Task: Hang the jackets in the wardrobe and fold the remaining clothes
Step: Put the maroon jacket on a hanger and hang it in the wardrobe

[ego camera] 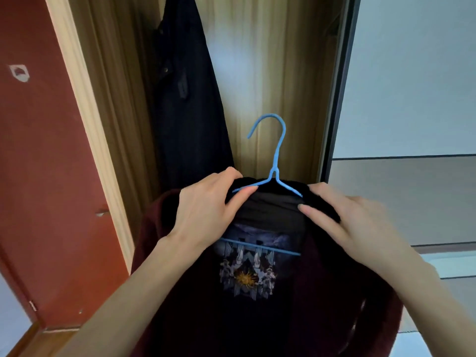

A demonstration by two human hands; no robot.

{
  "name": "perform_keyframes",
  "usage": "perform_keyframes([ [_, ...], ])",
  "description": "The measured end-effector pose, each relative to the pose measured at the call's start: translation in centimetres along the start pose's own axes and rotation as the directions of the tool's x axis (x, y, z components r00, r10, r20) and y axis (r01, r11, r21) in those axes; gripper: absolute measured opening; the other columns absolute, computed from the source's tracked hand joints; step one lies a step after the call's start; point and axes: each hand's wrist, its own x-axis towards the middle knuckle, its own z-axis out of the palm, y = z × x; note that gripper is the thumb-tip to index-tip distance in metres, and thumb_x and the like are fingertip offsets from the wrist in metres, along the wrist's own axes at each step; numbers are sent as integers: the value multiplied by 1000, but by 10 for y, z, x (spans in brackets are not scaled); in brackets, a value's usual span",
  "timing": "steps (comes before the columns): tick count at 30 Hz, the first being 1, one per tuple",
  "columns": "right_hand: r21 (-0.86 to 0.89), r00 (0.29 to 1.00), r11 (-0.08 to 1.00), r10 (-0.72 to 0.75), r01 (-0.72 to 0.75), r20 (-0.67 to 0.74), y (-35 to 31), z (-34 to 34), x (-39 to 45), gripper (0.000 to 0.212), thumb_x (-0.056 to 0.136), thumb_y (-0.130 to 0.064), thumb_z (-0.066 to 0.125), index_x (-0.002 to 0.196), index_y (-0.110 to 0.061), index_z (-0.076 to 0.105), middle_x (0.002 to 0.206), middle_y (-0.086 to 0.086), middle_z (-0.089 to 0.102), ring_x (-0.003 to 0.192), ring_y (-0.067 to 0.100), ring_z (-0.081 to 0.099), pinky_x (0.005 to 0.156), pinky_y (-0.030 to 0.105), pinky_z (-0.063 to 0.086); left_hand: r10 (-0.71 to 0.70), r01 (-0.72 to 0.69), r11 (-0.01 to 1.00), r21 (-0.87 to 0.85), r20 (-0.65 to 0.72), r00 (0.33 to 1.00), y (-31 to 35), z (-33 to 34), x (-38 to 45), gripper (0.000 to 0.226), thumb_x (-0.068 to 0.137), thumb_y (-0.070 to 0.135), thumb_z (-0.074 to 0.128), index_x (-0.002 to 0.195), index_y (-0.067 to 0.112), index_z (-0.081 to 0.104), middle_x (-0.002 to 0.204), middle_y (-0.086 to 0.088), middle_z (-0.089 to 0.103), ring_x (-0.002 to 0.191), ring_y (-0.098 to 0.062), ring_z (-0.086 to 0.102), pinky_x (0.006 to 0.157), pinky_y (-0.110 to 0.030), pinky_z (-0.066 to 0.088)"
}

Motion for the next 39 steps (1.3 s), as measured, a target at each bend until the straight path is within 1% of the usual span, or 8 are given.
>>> perform_keyframes([
  [5,-52,997,999,-1,-3,-81,19,-36,36,32,96,-60,49,117,-37,56,57,-1,63,56,32,66,49,35,44,79,-79,995,61,-3,997,7,4,58,45,104,59,40,103,21,63,74,6,63,67,-15,62,53,-40,49],
  [11,-153,984,984,68,-93,-165,38,-83,101,35,95,-70,38,109,-43,54,60,-7,58,72,34,69,54,35,39,86,-78,989,122,-61,994,14,3,145,54,101,67,31,97,21,59,73,6,61,67,-21,59,66,-36,46],
  [19,-395,962,905,55,-161,-266,40,-124,194,39,99,-66,39,109,-38,63,71,0,49,80,35,66,56,35,31,-121,121,992,42,-3,993,7,25,244,54,102,66,35,82,17,43,74,4,52,72,-24,52,62,-41,41],
  [21,-444,960,878,57,-179,-274,38,-127,216,36,101,-62,42,111,-35,64,74,2,50,82,36,66,59,36,32,-158,159,987,-23,27,987,4,34,264,50,104,62,38,86,16,47,79,3,55,76,-23,52,64,-38,36],
  [24,-484,957,848,83,-215,-279,38,-119,244,35,103,-57,45,114,-30,64,85,4,61,87,35,66,62,36,34,-130,143,976,-165,85,988,-7,49,286,39,105,55,43,110,21,61,97,6,65,87,-17,57,71,-33,37],
  [29,-533,953,810,100,-245,-286,42,-96,290,34,105,-52,44,112,-26,64,97,3,67,93,32,67,65,35,37,-19,41,972,-231,97,995,-35,72,320,44,104,54,43,139,31,54,130,11,61,118,-12,56,90,-32,42],
  [33,-568,947,782,85,-257,-311,37,-83,334,33,106,-48,46,108,-21,66,99,5,68,93,32,68,65,35,35,0,19,969,-246,80,997,-57,83,350,47,104,55,41,141,30,52,133,10,59,123,-15,55,101,-40,47],
  [39,-585,914,746,77,-318,-398,41,-75,402,28,104,-39,54,101,-15,67,100,10,70,92,36,68,65,36,35,24,-19,966,-259,17,1000,-82,86,399,42,105,51,41,139,27,51,134,7,57,121,-17,54,90,-37,43],
])
